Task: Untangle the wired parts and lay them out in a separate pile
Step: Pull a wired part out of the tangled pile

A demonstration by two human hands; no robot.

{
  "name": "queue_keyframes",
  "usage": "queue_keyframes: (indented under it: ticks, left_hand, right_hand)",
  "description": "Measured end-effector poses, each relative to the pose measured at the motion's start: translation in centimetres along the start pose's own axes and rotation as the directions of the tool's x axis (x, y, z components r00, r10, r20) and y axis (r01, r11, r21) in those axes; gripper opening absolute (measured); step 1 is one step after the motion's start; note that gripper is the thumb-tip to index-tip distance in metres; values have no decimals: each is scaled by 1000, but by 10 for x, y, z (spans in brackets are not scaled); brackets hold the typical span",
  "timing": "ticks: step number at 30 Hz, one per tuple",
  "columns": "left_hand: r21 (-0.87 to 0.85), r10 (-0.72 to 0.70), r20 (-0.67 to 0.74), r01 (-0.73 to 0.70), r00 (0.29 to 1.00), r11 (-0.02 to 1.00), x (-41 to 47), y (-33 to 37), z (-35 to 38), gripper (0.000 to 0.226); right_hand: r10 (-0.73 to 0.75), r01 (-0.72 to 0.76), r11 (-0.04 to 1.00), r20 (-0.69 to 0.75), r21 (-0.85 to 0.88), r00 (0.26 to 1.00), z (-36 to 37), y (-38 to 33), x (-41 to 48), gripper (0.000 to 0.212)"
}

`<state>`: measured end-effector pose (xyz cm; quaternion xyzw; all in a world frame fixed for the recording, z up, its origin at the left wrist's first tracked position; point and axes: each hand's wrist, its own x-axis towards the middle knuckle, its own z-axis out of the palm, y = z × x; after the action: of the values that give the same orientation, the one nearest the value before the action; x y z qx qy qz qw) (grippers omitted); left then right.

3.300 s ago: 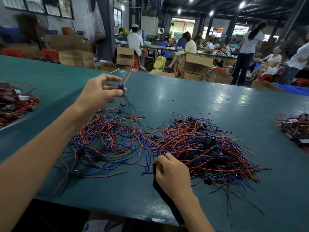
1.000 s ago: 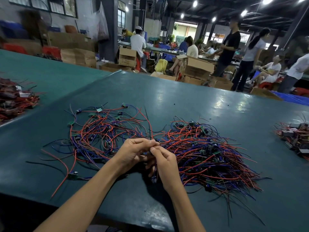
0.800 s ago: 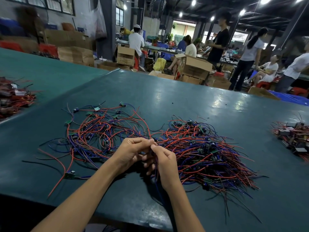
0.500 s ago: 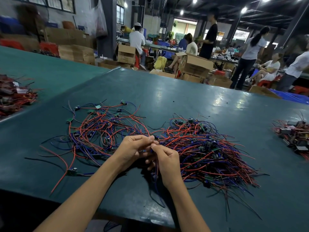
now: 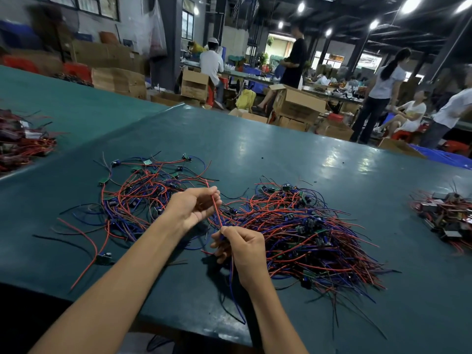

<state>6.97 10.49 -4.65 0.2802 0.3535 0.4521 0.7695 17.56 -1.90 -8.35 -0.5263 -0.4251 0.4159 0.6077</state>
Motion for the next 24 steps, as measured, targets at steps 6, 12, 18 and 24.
queue_keyframes:
  ticks: [6,12,18,24]
  left_hand:
    - [-3,49,-97,-50,994,999,7,15,4,5]
    - [-37,140,-163,-148,977,988,12,12,3,9]
    - [208,147,6,-145,989,967,-5,-11,-2,63]
    - [486,-74,520,-224,851,845,-36,-37,-24,42]
  right_hand:
    - [-5,5,1000,14,28,1000,-1,2,1,26]
    - [-29,29,997,-6,74,1000,-1,0,-1,27]
    - [8,1,987,-53,160,999,-3,2,4,31]
    - [12,12,973,-101,229,995,-3,4,6,29]
